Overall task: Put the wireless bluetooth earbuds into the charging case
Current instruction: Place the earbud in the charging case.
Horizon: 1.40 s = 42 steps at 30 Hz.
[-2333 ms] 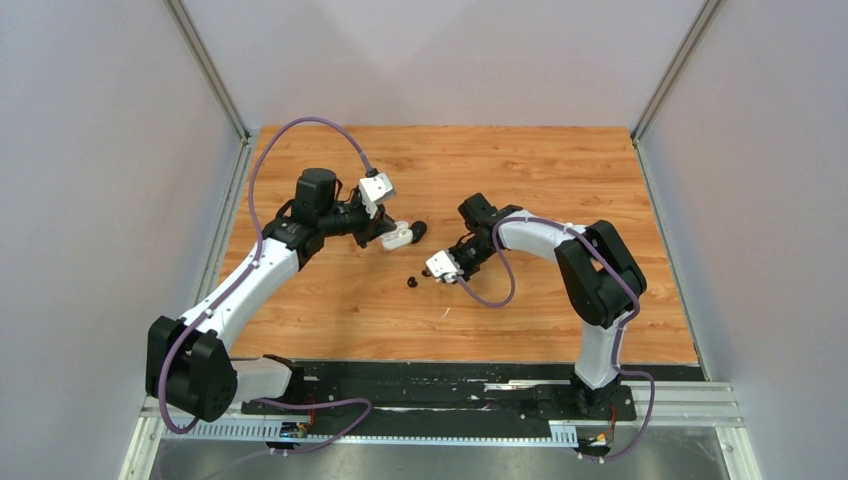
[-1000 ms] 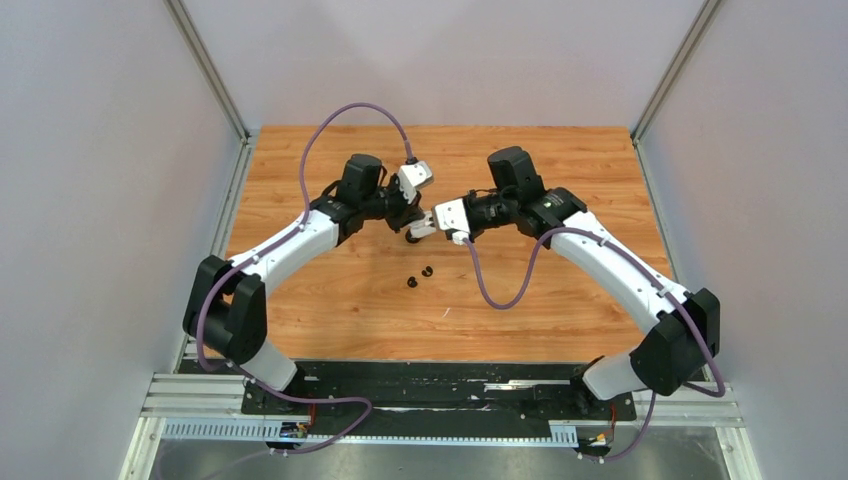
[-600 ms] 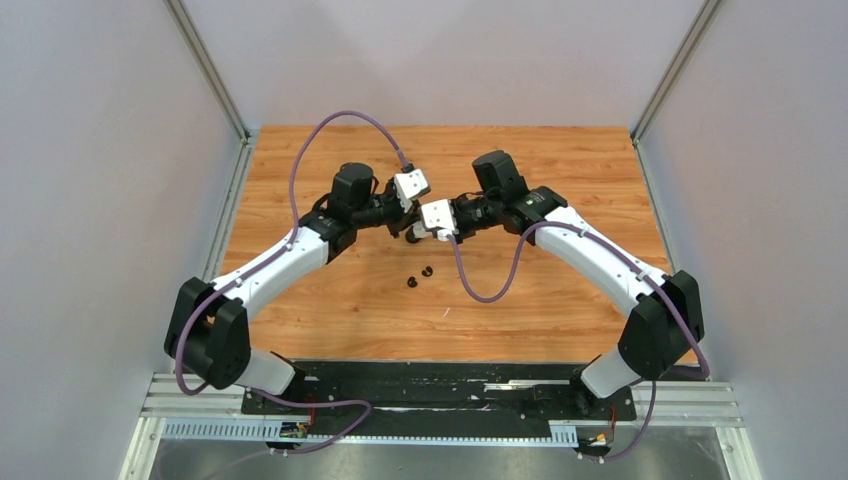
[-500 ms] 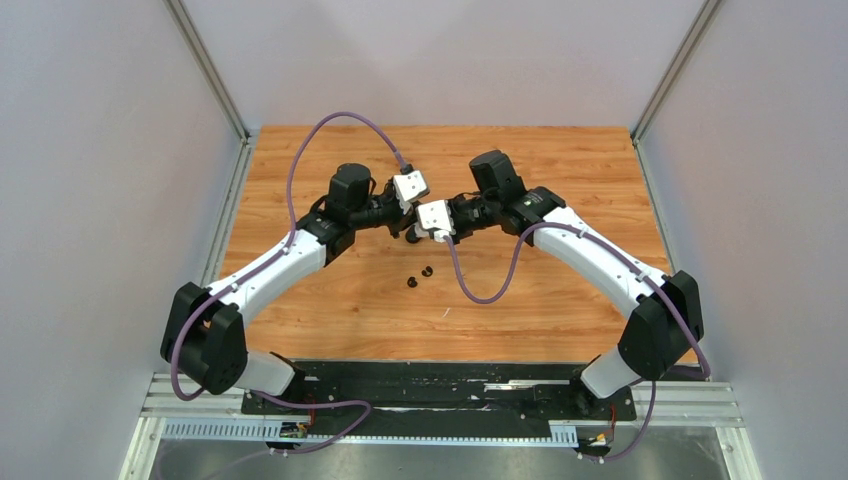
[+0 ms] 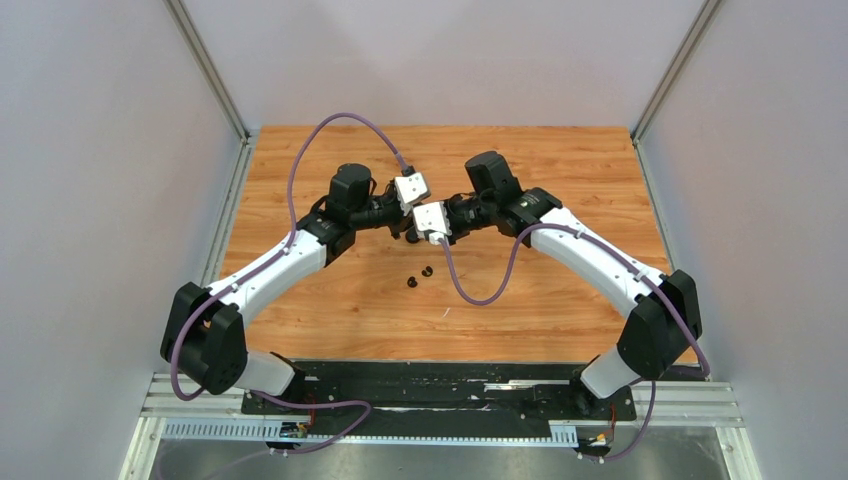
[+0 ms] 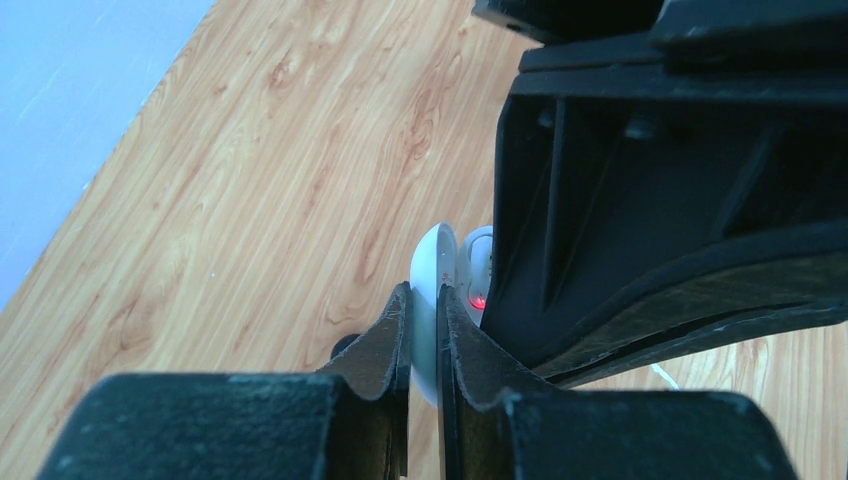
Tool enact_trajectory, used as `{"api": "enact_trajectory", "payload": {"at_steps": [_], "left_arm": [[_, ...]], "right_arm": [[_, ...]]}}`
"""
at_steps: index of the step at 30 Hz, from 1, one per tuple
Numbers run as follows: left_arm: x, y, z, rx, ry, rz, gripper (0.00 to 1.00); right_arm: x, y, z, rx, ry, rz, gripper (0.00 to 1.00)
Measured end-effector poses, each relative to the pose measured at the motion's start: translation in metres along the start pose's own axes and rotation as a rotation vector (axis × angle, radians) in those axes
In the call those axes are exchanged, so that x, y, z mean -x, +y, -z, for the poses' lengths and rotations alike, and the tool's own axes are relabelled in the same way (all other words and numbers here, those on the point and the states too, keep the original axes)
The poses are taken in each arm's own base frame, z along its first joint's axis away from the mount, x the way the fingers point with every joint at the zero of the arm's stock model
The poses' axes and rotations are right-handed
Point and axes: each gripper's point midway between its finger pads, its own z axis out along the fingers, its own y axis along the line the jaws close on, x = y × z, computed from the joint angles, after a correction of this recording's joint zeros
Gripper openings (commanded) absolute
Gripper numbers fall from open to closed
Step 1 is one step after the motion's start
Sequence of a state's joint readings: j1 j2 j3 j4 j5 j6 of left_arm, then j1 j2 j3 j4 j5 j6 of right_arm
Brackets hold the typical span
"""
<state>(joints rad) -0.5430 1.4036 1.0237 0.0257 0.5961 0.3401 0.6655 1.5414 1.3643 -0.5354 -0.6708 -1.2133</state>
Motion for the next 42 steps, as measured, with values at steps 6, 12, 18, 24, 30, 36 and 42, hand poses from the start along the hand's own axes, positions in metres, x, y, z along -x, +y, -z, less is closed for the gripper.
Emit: {"api": "enact_trajectory", "payload": {"at_steps": [6,12,18,24,30,36,42], "left_arm": [[-0.002,0.000,0.000,-0.001,0.006,-0.002,0.00],[-0.002,0.001,0.000,0.004,0.008,-0.003,0.00],[-0.002,0.001,0.000,0.006,0.009,-0.004,0.00],[-0.002,0.000,0.000,0.000,0.006,-0.007,0.00],[-0.002,-0.003,0.000,-0.013,0.003,-0.006,0.00],[-0.005,-0.004,0.000,-0.019,0.006,-0.001,0.00],[-0.003,-0.002,0.000,-0.014,-0.002,-0.005,0.00]], "right_arm": [[-0.010,0.004,-0.006,0.025,0.026,-0.007,0.00],[-0.014,0.005,-0.005,0.031,0.047,-0.001,0.00],[-0.015,0.005,-0.004,0.037,0.062,0.000,0.00],[-0.015,0.006,-0.004,0.052,0.066,-0.016,0.04],[-0.016,0.008,-0.004,0.053,0.065,-0.042,0.16],[-0.016,0.007,-0.006,0.046,0.063,-0.068,0.21],[-0.013,0.005,-0.004,0.030,0.058,-0.089,0.26]]}}
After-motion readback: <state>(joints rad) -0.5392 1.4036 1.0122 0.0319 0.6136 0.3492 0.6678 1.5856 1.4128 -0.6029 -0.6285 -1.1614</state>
